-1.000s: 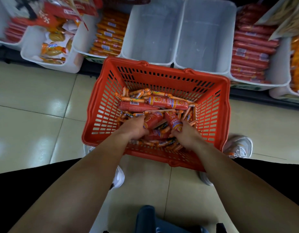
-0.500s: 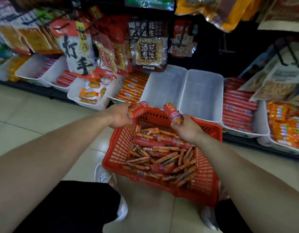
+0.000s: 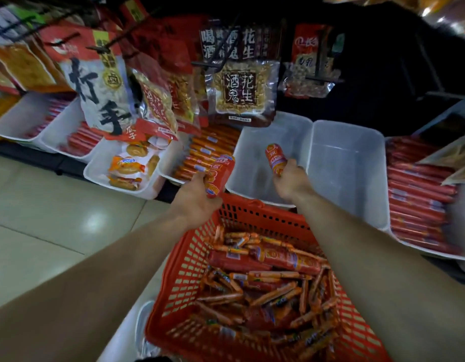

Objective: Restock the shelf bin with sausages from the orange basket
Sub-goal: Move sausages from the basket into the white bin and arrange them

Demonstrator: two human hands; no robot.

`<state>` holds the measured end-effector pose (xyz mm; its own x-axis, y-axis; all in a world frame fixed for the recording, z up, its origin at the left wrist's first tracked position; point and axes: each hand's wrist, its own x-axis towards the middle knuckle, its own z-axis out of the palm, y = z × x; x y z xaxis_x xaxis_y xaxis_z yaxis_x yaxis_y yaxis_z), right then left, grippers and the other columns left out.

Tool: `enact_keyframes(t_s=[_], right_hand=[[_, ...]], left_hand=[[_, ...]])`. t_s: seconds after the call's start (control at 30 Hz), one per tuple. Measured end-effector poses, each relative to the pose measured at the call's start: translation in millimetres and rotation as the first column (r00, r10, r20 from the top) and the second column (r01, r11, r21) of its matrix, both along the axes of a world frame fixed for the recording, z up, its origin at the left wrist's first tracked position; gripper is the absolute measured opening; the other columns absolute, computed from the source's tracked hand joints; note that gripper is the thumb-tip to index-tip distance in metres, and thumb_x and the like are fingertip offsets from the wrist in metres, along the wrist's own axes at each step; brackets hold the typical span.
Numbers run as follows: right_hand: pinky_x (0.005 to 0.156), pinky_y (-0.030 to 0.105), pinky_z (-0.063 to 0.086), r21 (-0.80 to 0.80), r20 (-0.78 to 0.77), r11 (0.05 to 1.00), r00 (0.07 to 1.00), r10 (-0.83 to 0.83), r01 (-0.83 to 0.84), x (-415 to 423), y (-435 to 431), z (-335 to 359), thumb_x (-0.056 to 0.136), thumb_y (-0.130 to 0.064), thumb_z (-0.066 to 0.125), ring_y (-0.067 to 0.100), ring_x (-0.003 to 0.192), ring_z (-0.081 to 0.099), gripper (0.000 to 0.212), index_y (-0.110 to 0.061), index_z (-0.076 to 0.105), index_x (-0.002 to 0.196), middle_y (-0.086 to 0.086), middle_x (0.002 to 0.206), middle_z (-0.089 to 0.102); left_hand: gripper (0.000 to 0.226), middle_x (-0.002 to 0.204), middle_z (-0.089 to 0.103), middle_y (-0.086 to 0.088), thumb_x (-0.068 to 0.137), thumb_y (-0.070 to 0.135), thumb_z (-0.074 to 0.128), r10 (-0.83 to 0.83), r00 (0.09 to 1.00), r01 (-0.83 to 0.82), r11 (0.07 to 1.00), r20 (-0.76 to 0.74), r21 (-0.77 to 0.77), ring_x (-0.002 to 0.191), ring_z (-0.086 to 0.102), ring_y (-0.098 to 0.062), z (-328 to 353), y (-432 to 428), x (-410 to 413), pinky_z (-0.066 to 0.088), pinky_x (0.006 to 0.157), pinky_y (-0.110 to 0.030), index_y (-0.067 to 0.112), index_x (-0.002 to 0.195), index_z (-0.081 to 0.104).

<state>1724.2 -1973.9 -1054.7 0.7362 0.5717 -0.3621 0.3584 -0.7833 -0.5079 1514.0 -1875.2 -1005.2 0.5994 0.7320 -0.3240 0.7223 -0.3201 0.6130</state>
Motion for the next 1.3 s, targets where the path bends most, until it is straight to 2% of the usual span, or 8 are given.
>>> enact_keyframes(t_s=[0.13, 0.3, 0.53, 0.77, 0.9, 1.0, 1.17, 1.3], right_hand=[[0.092, 0.049, 0.049, -0.031, 0.131, 0.997, 0.988, 0.078, -0.074, 3, -8, -16, 0.101, -0.031, 0.046, 0.046, 0.112, 0.059, 0.039, -0.004, 0.047, 0.128, 0.027, 0.124, 0.055], [0.091, 0.044, 0.051, 0.012, 0.277, 0.977, 0.939, 0.202, -0.213, 20, -37, -14, 0.093, -0.026, 0.051, 0.036, 0.113, 0.057, 0.033, -0.012, 0.061, 0.121, 0.014, 0.118, 0.061], [0.094, 0.047, 0.051, -0.012, 0.191, 0.980, 0.961, 0.198, -0.199, 29, -58, -24, 0.092, -0.024, 0.053, 0.030, 0.119, 0.053, 0.039, -0.017, 0.056, 0.131, 0.007, 0.127, 0.052], [0.098, 0.046, 0.049, -0.050, 0.128, 0.966, 0.958, 0.258, -0.254, 1, -85, 8, 0.096, -0.028, 0.052, 0.029, 0.123, 0.048, 0.041, -0.018, 0.052, 0.136, 0.007, 0.131, 0.047], [0.099, 0.043, 0.047, -0.057, 0.130, 0.961, 0.952, 0.275, -0.270, -19, -119, 34, 0.095, -0.027, 0.052, 0.031, 0.121, 0.051, 0.040, -0.017, 0.055, 0.134, 0.008, 0.129, 0.050], [0.098, 0.042, 0.048, -0.033, 0.134, 0.965, 0.956, 0.262, -0.260, -41, -151, 34, 0.091, -0.025, 0.055, 0.032, 0.117, 0.055, 0.038, -0.017, 0.059, 0.128, 0.009, 0.124, 0.053], [0.101, 0.043, 0.046, -0.173, -0.013, 0.931, 0.946, 0.325, -0.322, -72, -196, -10, 0.089, -0.029, 0.058, 0.035, 0.120, 0.055, 0.042, -0.019, 0.056, 0.130, 0.009, 0.130, 0.051], [0.107, 0.044, 0.042, -0.288, -0.121, 0.890, 0.936, 0.332, -0.353, -77, -204, -48, 0.089, -0.036, 0.058, 0.038, 0.129, 0.047, 0.054, -0.021, 0.048, 0.140, 0.013, 0.140, 0.046]], left_hand=[[0.043, 0.106, 0.067, -0.001, 0.084, 0.028, 0.073, 0.067, 0.995, -0.068, 0.998, 0.074, 0.011, 0.094, 0.065, -0.022, -22, 14, 32, 0.049, 0.077, -0.032, 0.019, 0.120, 0.051], [0.050, 0.114, 0.063, -0.014, 0.085, 0.028, 0.071, 0.006, 1.000, -0.005, 0.997, -0.023, 0.075, 0.104, 0.062, -0.034, -38, 29, 95, 0.043, 0.079, -0.031, 0.011, 0.128, 0.051], [0.054, 0.135, 0.043, -0.027, 0.096, 0.019, 0.059, -0.027, 0.991, 0.047, 0.987, -0.132, 0.152, 0.117, 0.054, -0.042, -60, 4, 133, 0.044, 0.098, -0.043, 0.005, 0.142, 0.035], [0.041, 0.131, 0.055, -0.009, 0.095, 0.035, 0.060, -0.251, 0.929, 0.276, 0.960, -0.274, 0.057, 0.115, 0.056, -0.027, -2, -12, 88, 0.048, 0.095, -0.036, 0.014, 0.130, 0.056], [0.031, 0.123, 0.062, -0.003, 0.096, 0.034, 0.059, -0.246, 0.936, 0.258, 0.966, -0.250, 0.016, 0.108, 0.060, -0.023, 22, -45, 47, 0.050, 0.094, -0.038, 0.020, 0.123, 0.061], [0.028, 0.121, 0.066, -0.003, 0.094, 0.031, 0.061, -0.233, 0.941, 0.239, 0.971, -0.245, -0.003, 0.109, 0.061, -0.022, 9, -79, 15, 0.048, 0.095, -0.033, 0.018, 0.119, 0.064], [0.045, 0.130, 0.059, -0.008, 0.095, 0.033, 0.060, -0.294, 0.897, 0.275, 0.956, -0.330, -0.106, 0.117, 0.058, -0.029, -39, -122, -27, 0.046, 0.095, -0.033, 0.015, 0.136, 0.053], [0.063, 0.140, 0.050, -0.015, 0.094, 0.040, 0.059, -0.332, 0.837, 0.313, 0.943, -0.435, -0.116, 0.126, 0.050, -0.036, -82, -132, -40, 0.046, 0.101, -0.047, 0.016, 0.147, 0.037]])
